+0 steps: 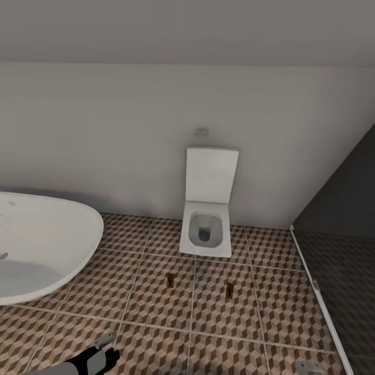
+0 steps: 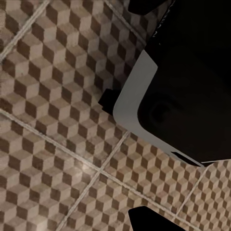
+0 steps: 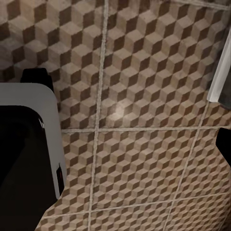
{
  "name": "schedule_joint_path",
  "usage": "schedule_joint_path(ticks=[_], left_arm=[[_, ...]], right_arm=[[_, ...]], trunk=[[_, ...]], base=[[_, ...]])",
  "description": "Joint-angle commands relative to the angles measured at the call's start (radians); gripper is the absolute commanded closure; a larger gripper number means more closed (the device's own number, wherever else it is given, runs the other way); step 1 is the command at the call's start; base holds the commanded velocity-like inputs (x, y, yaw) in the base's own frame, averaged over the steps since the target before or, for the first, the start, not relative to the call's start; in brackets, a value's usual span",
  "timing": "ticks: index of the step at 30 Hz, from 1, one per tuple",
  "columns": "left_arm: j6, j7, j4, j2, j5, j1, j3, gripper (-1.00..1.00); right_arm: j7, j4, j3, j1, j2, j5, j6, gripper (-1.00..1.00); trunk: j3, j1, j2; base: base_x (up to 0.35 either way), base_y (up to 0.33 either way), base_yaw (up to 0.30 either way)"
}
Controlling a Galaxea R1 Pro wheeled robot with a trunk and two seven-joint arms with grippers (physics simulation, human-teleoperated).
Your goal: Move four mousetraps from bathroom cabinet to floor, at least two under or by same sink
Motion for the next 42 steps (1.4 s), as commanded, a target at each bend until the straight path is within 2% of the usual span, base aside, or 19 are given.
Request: schedule_joint_path(ticks=[1, 20, 42], left_arm=[[0.003, 0.002, 0.001, -0.001, 0.006, -0.001, -0.009, -1.00], [0.002, 0.002, 0.002, -0.012, 0.006, -0.001, -0.009, -1.00], [0.000, 0.002, 0.002, -0.015, 0.005, -0.001, -0.009, -1.00]], right_arm=[[-0.002, 0.001, 0.008, -0.001, 0.000, -0.008, 0.003, -1.00], [-0.002, 0.001, 0.008, 0.000, 0.000, -0.008, 0.003, -1.00], [-0.002, 0.001, 0.008, -0.001, -0.001, -0.009, 0.003, -1.00]], trunk=[[0.000, 0.001, -0.002], [0.030, 0.001, -0.002], [0.063, 0.001, -0.002]], base=[[0.000, 0.000, 0.090], [0.000, 0.000, 0.054], [0.000, 0.000, -0.148]])
